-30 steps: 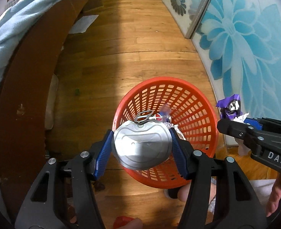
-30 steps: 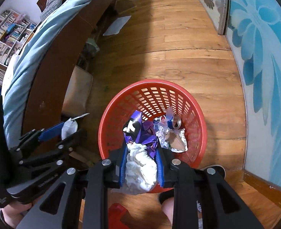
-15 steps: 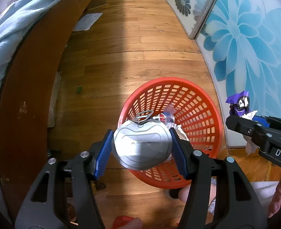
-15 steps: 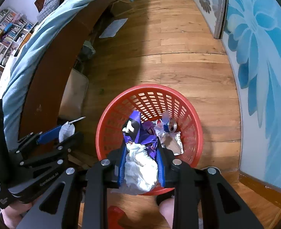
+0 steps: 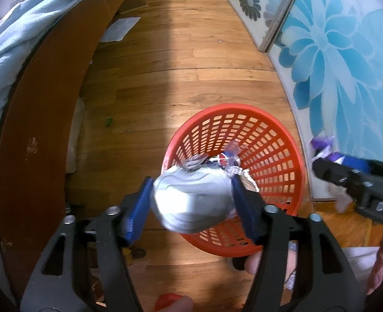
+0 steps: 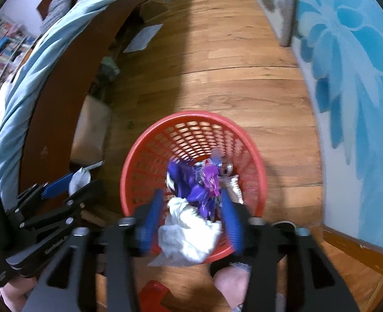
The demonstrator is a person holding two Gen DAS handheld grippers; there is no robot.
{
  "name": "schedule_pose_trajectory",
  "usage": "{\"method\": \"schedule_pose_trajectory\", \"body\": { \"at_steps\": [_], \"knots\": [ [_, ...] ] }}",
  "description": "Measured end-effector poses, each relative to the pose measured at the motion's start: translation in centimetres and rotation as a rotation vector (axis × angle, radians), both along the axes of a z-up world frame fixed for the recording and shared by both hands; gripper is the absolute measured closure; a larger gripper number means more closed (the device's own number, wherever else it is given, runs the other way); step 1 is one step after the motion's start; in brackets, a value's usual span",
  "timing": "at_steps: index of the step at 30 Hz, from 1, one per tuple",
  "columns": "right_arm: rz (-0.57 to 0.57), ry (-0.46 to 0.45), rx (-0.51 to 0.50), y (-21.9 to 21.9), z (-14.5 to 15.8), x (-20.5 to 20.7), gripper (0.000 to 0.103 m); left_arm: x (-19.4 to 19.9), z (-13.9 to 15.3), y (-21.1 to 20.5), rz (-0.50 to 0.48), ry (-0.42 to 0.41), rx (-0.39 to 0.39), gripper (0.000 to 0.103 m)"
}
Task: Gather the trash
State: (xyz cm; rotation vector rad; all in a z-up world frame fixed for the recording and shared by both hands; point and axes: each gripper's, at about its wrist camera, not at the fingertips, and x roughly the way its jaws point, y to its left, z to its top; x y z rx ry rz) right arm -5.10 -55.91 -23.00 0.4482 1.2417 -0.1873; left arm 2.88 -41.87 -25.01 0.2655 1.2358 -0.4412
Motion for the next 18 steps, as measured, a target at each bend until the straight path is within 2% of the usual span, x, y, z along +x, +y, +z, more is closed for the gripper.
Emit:
{"method": "schedule_pose_trajectory", "body": {
  "at_steps": [4, 8, 10, 12, 18],
  "knots": [
    [-0.054, -0.041, -0.036, -1.1, 2.7, 0.1, 0.04, 0.0, 1.1, 0.5, 0.013, -0.025, 0.014, 0.023],
    [-0.117, -0.13, -0.024, -1.8, 6.9, 0.1, 0.031, -0.2, 4.0, 2.0, 0.017, -0.065, 0.002, 0.023],
    [-0.124, -0.188, -0.018, -1.3, 9.4, 0.0, 0.028, -0.2, 6.4, 3.3, 0.027, -0.094, -0.014, 0.023],
    [-0.124, -0.257, 0.005, -0.5, 11.9, -0.1, 0.021, -0.1, 9.3, 5.2, 0.047, -0.131, -0.038, 0.022],
    [0.004, -0.496, 0.023, 7.0, 19.6, 0.8, 0.007, -0.5, 17.8, 12.8, 0.128, -0.265, -0.086, 0.017]
  ]
}}
